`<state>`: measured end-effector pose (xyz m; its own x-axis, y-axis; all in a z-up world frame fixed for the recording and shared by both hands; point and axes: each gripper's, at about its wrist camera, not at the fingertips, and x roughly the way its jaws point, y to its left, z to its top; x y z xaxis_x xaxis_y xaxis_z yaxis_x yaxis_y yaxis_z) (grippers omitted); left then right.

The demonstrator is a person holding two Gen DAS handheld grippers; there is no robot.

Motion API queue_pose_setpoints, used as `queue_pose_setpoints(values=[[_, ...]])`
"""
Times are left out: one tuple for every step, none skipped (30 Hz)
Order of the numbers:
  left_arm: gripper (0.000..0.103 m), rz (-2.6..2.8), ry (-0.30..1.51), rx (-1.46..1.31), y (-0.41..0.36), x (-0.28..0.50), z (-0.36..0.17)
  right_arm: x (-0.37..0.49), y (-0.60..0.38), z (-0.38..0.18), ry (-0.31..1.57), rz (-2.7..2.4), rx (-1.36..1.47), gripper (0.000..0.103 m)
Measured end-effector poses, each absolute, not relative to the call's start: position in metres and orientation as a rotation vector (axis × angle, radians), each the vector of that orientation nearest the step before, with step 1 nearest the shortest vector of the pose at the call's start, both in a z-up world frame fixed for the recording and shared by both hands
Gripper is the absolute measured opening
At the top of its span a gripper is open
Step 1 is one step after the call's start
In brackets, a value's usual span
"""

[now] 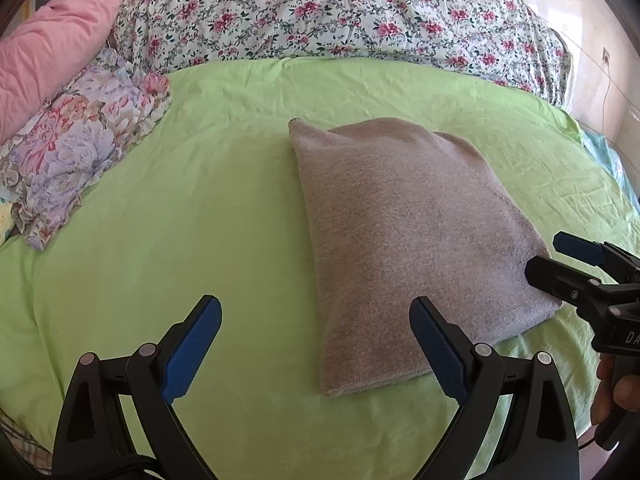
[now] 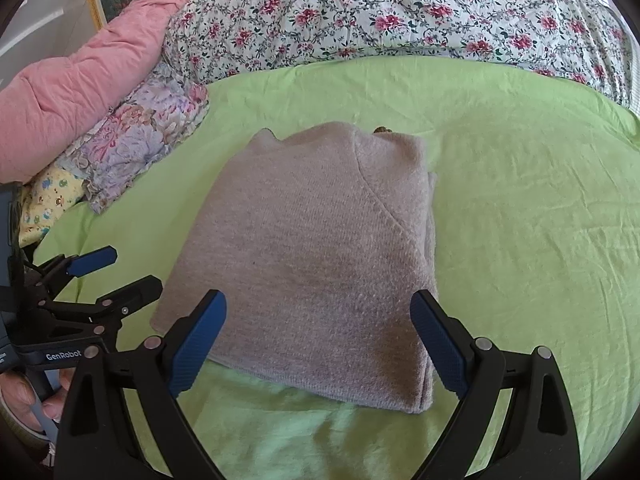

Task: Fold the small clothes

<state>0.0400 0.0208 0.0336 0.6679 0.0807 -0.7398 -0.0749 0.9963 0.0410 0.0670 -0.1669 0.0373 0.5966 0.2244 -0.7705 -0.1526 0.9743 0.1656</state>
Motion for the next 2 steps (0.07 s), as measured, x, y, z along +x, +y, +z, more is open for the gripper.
queue_pose_setpoints(values=[[0.095,0.09,0.834,0.007,0.0209,0.0399,0.0333,0.0663,-0.1671,0.037,0.903,0.219,0.088,0.093],[0.095,0.091,0.838,0.004,0.0216,0.0401,0.0324,0.0664,-0.1673,0.0363,0.904,0.218,0.09,0.093]])
